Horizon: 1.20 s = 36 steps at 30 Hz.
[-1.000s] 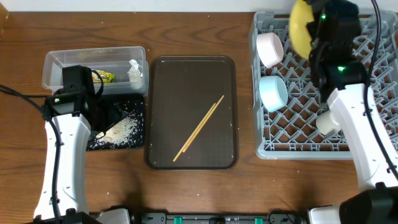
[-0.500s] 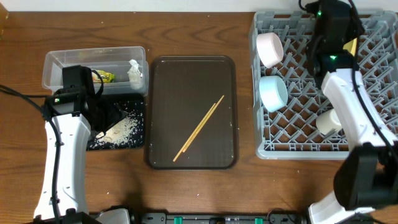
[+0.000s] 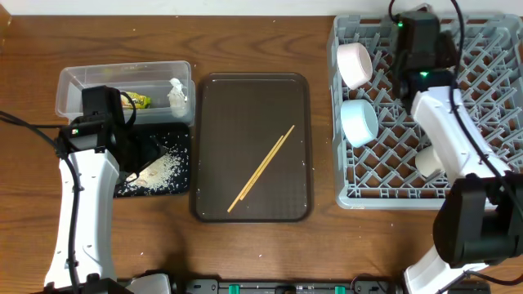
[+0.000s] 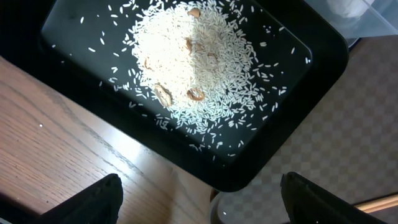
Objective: Sort waste into correct bins and load items into the dishwasher rack
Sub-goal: 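Lift the yellow plate into the rack's back row with the right gripper, then reach the right gripper to the wooden chopsticks on the tray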
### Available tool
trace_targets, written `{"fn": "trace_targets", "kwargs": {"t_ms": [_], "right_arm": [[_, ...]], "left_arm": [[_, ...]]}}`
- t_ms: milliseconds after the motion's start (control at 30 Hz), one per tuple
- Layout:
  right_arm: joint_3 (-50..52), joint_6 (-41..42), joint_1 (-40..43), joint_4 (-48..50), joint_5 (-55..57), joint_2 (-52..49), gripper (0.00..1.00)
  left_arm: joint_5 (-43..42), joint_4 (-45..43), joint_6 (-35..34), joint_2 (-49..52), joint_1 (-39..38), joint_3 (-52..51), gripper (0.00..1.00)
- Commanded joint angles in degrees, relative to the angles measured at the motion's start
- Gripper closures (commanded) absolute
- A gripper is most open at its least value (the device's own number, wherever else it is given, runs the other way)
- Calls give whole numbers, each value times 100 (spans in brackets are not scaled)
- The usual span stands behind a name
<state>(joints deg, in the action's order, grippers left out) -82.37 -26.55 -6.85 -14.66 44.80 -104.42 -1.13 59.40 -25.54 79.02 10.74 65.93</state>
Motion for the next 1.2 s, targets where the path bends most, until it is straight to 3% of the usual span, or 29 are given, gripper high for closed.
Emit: {"fn": "trace_targets", "kwargs": {"t_ms": [0, 100, 233, 433, 600, 733, 1167], "right_arm": [[-39, 970, -264, -90, -31, 9, 99], [-39, 1165, -459, -103, -55, 85, 91], [-39, 1311, -649, -160, -479, 291, 60], [-39, 1961, -804, -599, -1609, 680, 39], [-39, 2411, -957, -1325, -3729, 1001, 41], [-37, 3501, -1231, -1947, -4892, 1025, 45], [-33, 5364, -2756, -3276, -5322, 195, 49]], "left_arm": [[26, 13, -50, -4, 22, -24, 16], [28, 13, -50, -4, 22, -24, 16], [26, 13, -50, -4, 22, -24, 16], [28, 15, -50, -4, 22, -24, 16], [26, 15, -50, -4, 22, -24, 16], [28, 15, -50, -4, 22, -24, 16], [31, 13, -50, -4, 22, -24, 16]]}}
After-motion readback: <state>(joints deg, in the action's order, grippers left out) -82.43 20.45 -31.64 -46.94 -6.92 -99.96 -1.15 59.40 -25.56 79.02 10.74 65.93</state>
